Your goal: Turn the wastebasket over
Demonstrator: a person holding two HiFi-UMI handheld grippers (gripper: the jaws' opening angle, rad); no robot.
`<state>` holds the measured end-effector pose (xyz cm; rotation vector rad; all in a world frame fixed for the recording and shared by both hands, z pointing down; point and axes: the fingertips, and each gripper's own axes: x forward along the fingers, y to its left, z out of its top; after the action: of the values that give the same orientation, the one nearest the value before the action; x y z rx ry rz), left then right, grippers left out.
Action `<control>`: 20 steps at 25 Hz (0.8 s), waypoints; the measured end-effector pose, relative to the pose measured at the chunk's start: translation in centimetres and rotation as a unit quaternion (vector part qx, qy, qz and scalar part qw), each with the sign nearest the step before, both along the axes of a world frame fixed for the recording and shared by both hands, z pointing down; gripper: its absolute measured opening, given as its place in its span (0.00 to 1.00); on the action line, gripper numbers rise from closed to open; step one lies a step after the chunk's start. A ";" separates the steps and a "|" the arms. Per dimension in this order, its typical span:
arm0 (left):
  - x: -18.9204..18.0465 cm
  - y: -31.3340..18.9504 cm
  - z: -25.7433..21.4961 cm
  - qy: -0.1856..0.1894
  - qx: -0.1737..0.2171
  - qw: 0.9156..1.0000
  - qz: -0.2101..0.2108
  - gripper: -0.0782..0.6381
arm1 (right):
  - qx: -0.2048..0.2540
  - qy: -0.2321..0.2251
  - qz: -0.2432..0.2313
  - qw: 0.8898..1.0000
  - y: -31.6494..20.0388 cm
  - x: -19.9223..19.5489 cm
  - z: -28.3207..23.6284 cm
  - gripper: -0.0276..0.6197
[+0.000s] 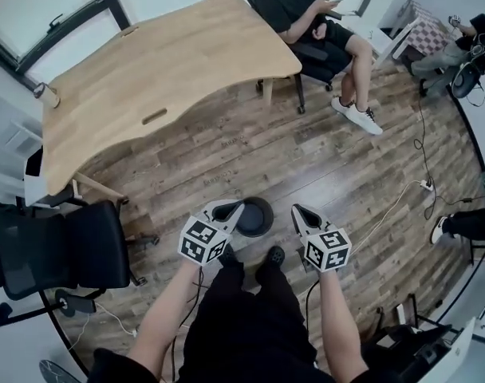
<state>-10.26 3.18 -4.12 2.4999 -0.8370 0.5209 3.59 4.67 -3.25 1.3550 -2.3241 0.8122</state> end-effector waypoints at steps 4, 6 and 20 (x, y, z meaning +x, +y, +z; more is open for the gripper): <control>-1.2 -1.5 -3.7 0.015 0.021 1.000 -0.010 0.13 | 0.034 -0.018 0.009 0.999 -1.1 -1.5 -4.0 0.09; -1.4 -2.0 -5.0 0.024 0.026 0.999 -0.012 0.13 | 0.052 -0.028 0.007 0.998 -1.8 -2.4 -5.8 0.09; -1.7 -3.0 -9.8 0.054 0.056 0.997 -0.003 0.13 | 0.109 -0.020 -0.005 0.994 -2.1 -5.6 -10.7 0.09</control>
<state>-11.96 0.14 -13.94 2.6006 -0.8537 0.3421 -2.04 2.58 -13.97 1.4230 -2.5103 0.6005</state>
